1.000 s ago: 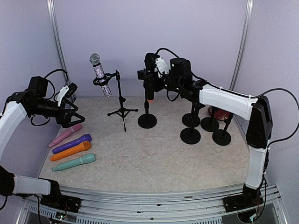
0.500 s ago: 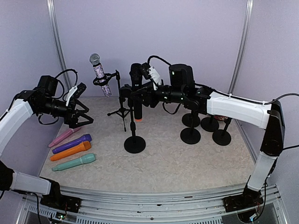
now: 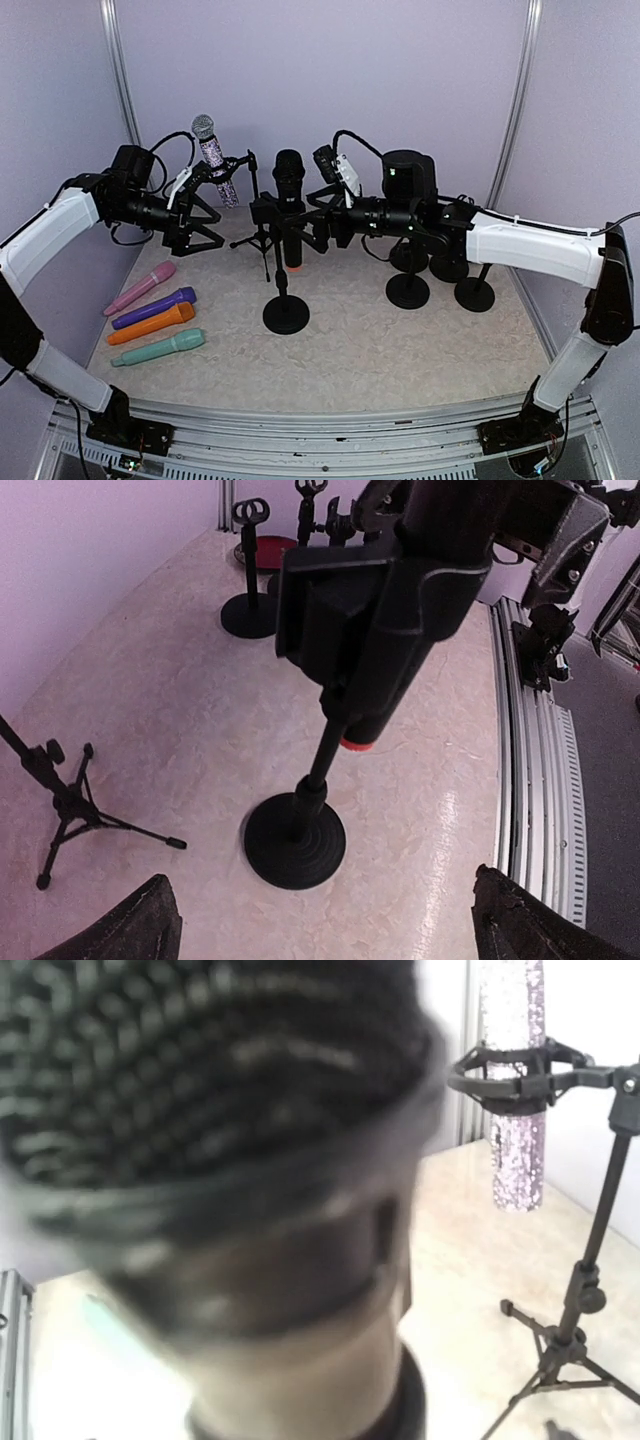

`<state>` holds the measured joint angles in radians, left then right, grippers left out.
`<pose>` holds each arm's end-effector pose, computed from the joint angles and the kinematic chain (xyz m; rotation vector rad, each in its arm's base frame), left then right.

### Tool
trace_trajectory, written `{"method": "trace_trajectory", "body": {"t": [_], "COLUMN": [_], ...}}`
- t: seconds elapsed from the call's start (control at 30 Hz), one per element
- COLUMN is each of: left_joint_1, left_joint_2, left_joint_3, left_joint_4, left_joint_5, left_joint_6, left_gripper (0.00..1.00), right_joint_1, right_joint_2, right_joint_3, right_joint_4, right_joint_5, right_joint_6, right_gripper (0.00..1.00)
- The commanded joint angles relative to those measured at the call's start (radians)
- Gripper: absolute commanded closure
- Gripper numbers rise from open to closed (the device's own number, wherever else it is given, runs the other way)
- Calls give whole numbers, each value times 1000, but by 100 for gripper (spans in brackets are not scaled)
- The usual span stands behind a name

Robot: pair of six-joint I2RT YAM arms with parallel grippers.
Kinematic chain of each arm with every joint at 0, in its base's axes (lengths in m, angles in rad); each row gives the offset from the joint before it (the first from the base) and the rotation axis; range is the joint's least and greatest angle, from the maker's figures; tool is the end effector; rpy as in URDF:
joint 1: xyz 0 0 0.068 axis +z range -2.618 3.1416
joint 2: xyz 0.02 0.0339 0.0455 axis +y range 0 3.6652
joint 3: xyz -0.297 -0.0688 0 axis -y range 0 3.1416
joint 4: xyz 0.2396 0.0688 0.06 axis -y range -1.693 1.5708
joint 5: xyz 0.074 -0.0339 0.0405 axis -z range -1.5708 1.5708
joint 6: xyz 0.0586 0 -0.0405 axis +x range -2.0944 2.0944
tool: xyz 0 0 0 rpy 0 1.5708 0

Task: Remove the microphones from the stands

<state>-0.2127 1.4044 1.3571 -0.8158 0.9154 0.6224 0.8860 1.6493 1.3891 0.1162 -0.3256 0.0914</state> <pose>0.2681 -0.1054 0.3716 1.2238 1.7983 -0.8713 0.2502 0.3360 0.3873 -0.9296 1.5561 0.9894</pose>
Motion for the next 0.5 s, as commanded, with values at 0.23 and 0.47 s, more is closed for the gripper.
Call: {"method": "trace_trajectory", "body": {"t": [0.23, 0.47], "left_joint_1": [-90, -140], "left_joint_2": [135, 193], "left_joint_3": [135, 211], "left_joint_4": [109, 102], "left_joint_5": [118, 101], "left_joint_6": [164, 199], "left_gripper": [1, 1], "right_joint_1": [13, 20], "right_joint_2": [12, 44], "right_joint_3": [175, 237], "right_joint_4": [-28, -103], "right_joint_5": [-62, -58], "right_joint_6": [17, -23], "right_gripper": [5, 12]}}
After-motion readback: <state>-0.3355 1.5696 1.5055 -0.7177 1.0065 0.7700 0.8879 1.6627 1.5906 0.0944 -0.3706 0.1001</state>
